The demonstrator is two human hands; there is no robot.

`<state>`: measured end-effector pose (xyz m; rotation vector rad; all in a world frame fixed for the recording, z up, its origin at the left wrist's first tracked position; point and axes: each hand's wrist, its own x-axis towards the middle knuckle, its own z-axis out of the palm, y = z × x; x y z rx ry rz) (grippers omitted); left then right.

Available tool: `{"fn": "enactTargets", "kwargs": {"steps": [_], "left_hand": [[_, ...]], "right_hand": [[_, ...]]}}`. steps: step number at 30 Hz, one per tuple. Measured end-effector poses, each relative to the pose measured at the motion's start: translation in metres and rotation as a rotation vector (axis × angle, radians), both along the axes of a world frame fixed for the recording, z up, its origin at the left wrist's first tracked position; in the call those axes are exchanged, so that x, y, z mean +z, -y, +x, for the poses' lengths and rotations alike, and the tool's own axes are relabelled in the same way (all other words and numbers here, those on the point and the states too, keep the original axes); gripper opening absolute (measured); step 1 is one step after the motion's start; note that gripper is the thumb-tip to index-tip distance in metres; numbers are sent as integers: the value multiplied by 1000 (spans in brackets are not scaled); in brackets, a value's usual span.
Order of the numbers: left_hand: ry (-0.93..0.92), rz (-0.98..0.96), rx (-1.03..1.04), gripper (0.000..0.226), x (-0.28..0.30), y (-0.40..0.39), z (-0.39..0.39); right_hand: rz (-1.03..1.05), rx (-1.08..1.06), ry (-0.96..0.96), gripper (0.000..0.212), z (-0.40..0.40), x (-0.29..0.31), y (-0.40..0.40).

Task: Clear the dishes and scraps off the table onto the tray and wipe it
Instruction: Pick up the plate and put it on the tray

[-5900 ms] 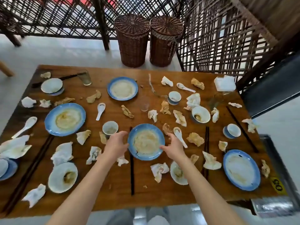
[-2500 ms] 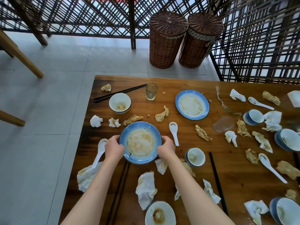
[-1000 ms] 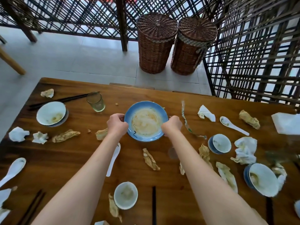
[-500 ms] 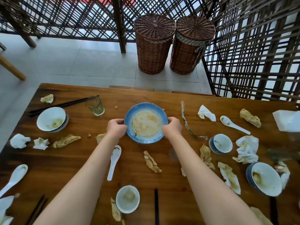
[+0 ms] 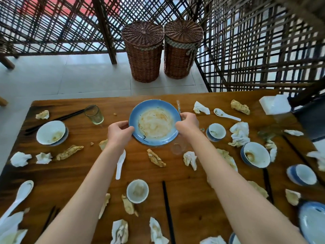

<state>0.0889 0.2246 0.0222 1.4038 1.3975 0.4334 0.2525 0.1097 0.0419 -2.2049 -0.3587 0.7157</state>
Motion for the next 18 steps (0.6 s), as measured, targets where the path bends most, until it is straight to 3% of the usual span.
{"fn": "enactTargets", "kwargs": {"steps": [10,18], "left_hand": [[27,58,-127,35,59,107,-10],[89,8,-119,36,72,236,6]], "right_hand": [[35,-120,-87,26,-21,46,130],[47,-58,-50,28,0,68,257]]}}
